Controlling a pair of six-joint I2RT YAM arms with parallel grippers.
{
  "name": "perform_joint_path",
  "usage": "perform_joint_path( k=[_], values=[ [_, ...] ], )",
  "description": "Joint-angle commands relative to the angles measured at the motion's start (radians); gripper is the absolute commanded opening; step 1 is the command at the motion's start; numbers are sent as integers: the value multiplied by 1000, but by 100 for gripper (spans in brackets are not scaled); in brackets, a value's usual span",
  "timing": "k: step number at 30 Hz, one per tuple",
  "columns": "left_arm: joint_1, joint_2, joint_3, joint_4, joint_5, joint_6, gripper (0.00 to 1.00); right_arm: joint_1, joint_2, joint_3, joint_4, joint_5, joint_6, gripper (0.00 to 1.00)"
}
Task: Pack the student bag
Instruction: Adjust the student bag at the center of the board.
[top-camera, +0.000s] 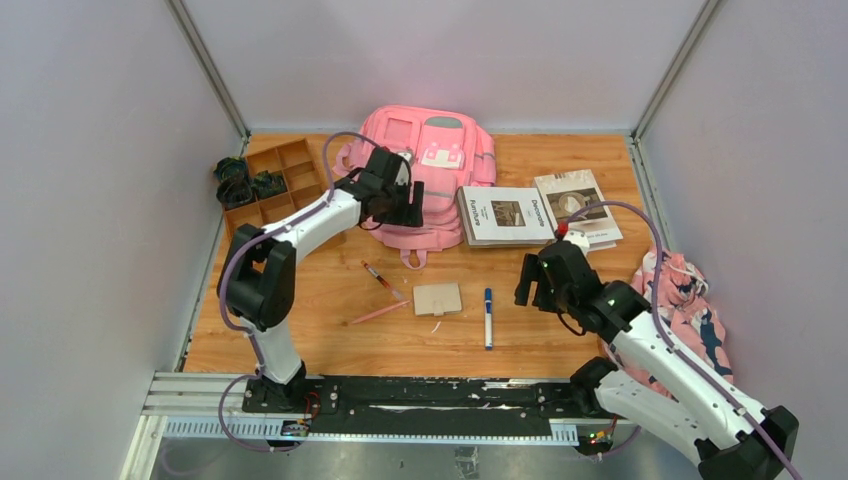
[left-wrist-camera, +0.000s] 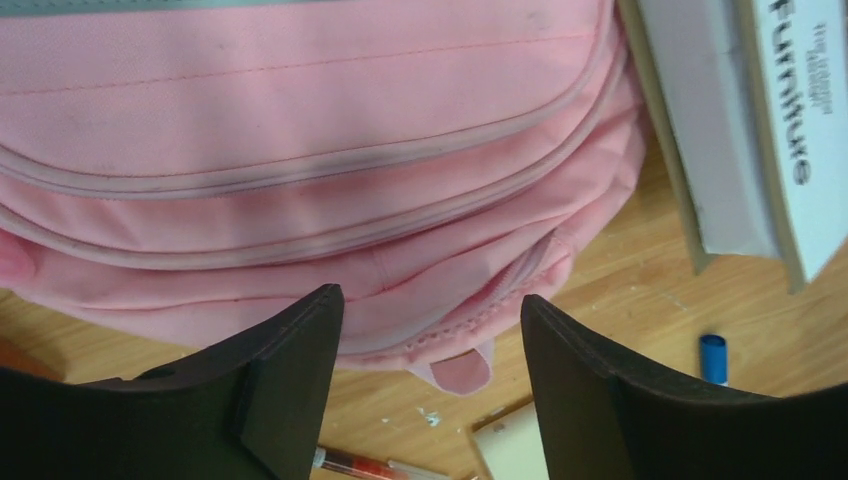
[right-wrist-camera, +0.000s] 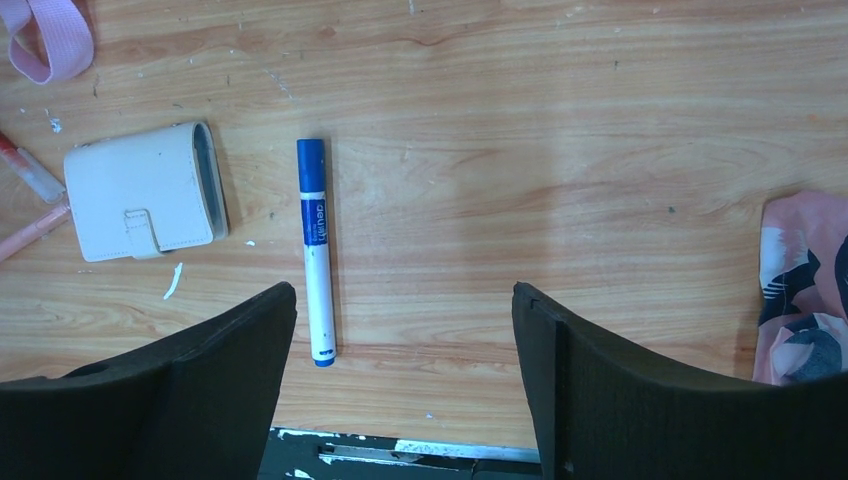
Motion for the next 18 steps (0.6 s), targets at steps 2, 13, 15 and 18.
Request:
perform_joint_path(
  k=[2,13,15,18],
  values=[
    [-2,90,39,-27,-2,57,63,14,18,35,3,-12,-7,83],
    [-3,77,60,-61,-9,59,0,14,367,238,405,-424,-132,80],
    [-2,36,53,-60,2,55,0,14,488,288,470,-619,-161,77],
    [-2,-26,41,-51,16,42,0,21,655,375,469,-716,-142,75]
  ],
)
